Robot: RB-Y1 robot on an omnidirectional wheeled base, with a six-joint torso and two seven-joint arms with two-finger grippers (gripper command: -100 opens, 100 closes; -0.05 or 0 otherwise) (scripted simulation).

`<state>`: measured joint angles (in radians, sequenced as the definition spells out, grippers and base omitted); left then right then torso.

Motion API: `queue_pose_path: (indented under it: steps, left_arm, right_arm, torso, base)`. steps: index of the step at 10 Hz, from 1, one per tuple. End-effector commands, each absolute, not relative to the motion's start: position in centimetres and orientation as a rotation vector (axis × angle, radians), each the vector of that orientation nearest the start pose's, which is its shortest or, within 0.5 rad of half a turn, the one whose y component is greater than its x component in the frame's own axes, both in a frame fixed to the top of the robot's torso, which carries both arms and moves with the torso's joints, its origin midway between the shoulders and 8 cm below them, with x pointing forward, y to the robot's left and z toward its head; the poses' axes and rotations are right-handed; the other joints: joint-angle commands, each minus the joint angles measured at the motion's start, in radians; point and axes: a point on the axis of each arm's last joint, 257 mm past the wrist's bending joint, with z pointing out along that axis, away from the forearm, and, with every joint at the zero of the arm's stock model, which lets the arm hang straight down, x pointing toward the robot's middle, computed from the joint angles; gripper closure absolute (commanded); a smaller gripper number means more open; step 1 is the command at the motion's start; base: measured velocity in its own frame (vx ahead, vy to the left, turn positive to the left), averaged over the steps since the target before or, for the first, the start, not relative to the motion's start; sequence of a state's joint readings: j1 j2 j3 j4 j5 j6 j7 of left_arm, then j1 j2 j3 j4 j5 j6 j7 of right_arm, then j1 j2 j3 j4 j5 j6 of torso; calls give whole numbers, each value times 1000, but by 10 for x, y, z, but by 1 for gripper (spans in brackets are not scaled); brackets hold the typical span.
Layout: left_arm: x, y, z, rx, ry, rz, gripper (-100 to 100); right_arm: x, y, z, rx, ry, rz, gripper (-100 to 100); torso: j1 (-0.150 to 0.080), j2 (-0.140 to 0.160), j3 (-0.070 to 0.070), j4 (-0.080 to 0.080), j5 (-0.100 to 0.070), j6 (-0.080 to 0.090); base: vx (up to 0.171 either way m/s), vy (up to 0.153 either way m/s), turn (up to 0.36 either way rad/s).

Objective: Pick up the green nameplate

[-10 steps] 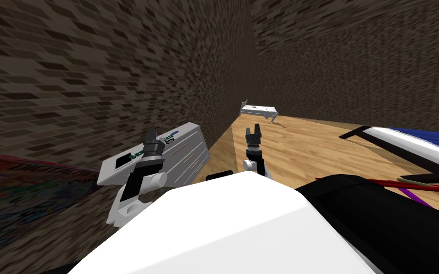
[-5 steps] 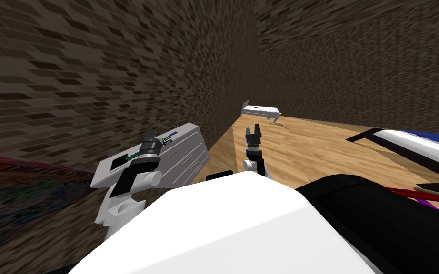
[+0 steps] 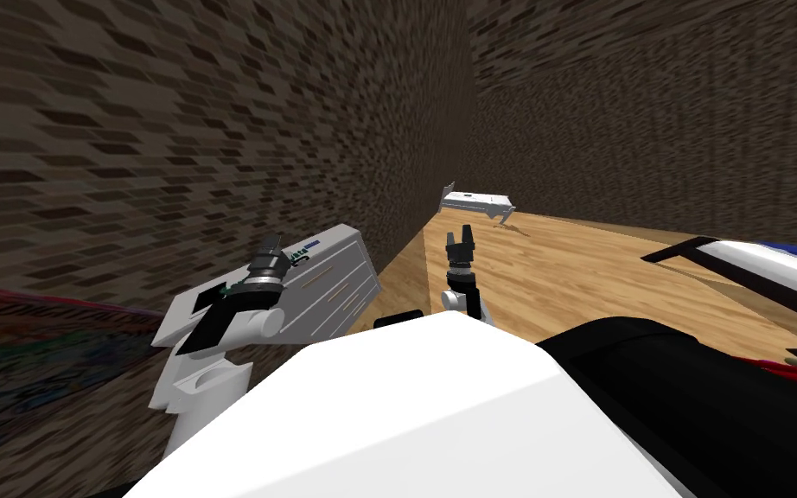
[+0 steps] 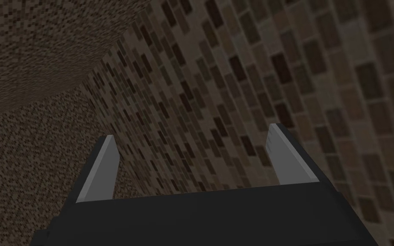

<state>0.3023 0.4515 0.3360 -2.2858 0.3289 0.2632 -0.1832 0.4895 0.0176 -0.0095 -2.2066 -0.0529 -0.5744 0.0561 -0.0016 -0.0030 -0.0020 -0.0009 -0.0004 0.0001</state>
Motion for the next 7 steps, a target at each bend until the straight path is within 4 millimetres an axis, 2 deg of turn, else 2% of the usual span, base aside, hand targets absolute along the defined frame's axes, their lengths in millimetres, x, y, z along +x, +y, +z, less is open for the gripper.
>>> queue_pose_path:
  steps: [1,3,4,7]
  left_arm:
    - [439,406,4,-820,1148,-870,-100]
    - [441,409,-10,-861,1185,-847,-100]
    - [444,418,2,-860,1186,-848,-100]
    - [445,422,-13,-904,1225,-822,-100]
  right_arm:
    - [344,-291,9,675,567,1276,0]
    - [344,-291,9,675,567,1276,0]
    - [344,-291,10,675,567,1276,0]
    - [344,-291,10,675,567,1276,0]
  torso:
    - [0,0,0,0,0,0]
    - [-1,-1,-1,0,0,0]
    - [0,0,0,0,0,0]
    - [0,1,0,0,0,0]
  base:
    - [52,-51,99]
    - [43,-41,28]
    - [52,-39,100]
    - [30,-29,19]
